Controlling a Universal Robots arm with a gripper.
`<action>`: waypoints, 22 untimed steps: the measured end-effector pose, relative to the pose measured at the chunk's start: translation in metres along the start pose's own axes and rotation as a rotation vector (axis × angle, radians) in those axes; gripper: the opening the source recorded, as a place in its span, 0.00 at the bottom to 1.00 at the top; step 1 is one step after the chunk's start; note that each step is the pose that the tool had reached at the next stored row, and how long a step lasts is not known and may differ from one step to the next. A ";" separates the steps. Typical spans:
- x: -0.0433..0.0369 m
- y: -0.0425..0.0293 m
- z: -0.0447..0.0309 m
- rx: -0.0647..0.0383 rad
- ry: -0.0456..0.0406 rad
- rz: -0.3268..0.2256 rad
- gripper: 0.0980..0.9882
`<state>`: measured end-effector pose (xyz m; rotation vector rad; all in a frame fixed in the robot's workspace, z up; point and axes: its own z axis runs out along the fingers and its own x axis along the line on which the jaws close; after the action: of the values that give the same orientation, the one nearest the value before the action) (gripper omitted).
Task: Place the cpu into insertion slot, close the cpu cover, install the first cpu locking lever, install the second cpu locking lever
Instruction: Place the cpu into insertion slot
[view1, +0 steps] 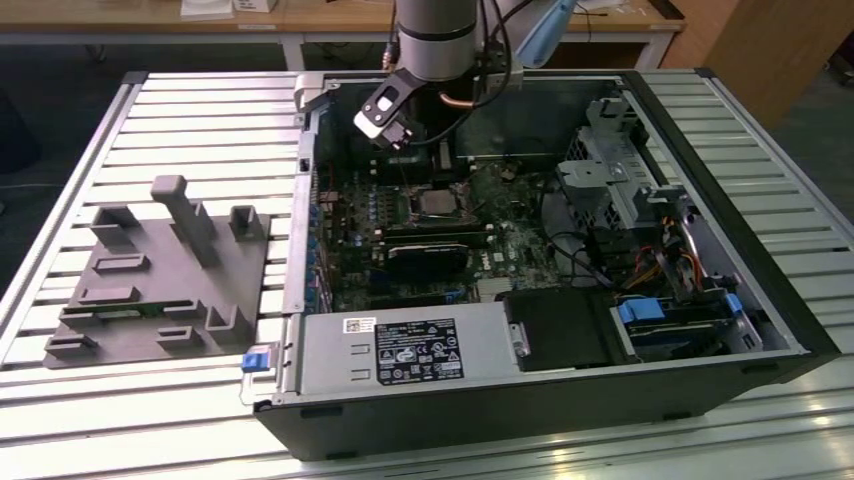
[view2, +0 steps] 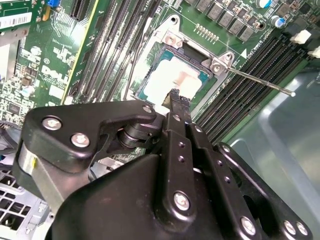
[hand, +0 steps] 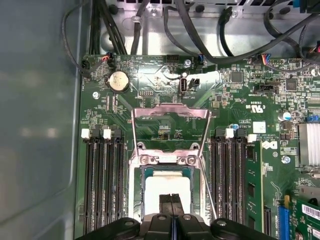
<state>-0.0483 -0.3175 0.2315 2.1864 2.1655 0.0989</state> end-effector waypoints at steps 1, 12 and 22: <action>0.0000 0.0001 -0.0013 0.000 0.0000 0.000 0.01; 0.0000 0.0020 -0.0220 0.000 0.0000 0.000 0.01; 0.0001 0.0042 -0.0291 0.000 0.0000 0.000 0.01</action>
<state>-0.0467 -0.3175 0.2608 2.1864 2.1655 0.0989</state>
